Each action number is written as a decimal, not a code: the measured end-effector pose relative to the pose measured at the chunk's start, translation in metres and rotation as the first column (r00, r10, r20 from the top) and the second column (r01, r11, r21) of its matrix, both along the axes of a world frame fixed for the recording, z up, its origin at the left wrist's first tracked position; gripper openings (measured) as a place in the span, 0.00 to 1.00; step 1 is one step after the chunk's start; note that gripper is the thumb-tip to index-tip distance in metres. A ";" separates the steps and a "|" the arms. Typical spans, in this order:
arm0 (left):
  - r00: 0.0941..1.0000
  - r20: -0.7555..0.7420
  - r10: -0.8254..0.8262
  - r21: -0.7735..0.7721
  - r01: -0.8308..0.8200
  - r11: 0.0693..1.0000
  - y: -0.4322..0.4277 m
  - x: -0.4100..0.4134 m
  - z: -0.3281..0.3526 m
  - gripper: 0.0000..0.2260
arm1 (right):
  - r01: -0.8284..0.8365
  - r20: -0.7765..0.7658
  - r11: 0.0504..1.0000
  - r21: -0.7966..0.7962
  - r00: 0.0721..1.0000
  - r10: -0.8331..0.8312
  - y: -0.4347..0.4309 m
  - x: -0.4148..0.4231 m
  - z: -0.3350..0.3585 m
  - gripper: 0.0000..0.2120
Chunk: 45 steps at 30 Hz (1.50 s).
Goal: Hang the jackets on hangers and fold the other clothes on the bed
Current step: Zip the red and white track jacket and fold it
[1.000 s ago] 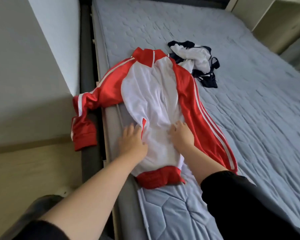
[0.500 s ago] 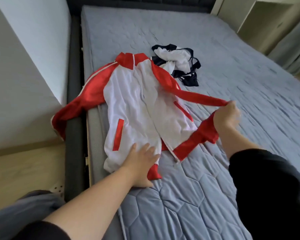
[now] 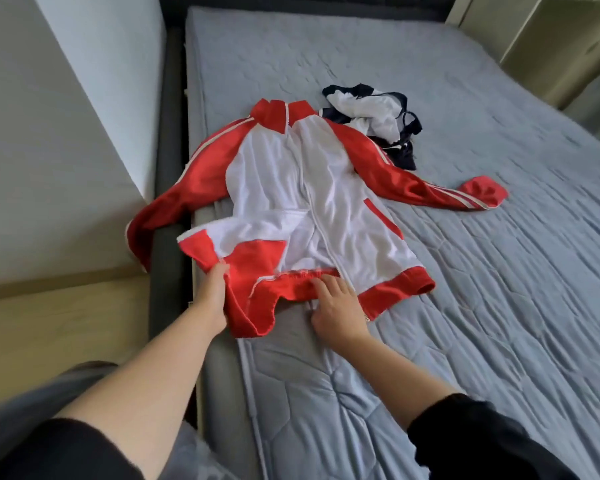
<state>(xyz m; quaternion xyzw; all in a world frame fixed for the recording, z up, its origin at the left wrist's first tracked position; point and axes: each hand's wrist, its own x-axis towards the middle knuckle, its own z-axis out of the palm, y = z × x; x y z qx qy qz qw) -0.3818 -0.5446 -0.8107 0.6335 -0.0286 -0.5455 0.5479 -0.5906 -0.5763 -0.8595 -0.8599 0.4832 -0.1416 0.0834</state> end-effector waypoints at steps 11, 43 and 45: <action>0.803 0.585 -0.114 -0.060 0.184 0.981 -0.016 -0.019 0.045 0.09 | -0.061 -0.388 0.978 0.198 0.912 0.135 -0.004 0.021 0.027 0.11; 0.104 0.355 -0.929 0.547 0.783 0.297 0.042 -0.106 -0.018 0.30 | 0.462 0.080 0.299 0.835 0.436 -0.897 0.009 -0.067 0.001 0.22; 0.455 0.148 -0.878 0.410 0.780 0.473 0.038 -0.107 -0.018 0.27 | 0.471 0.062 0.323 0.821 0.489 -0.870 0.009 -0.063 0.002 0.21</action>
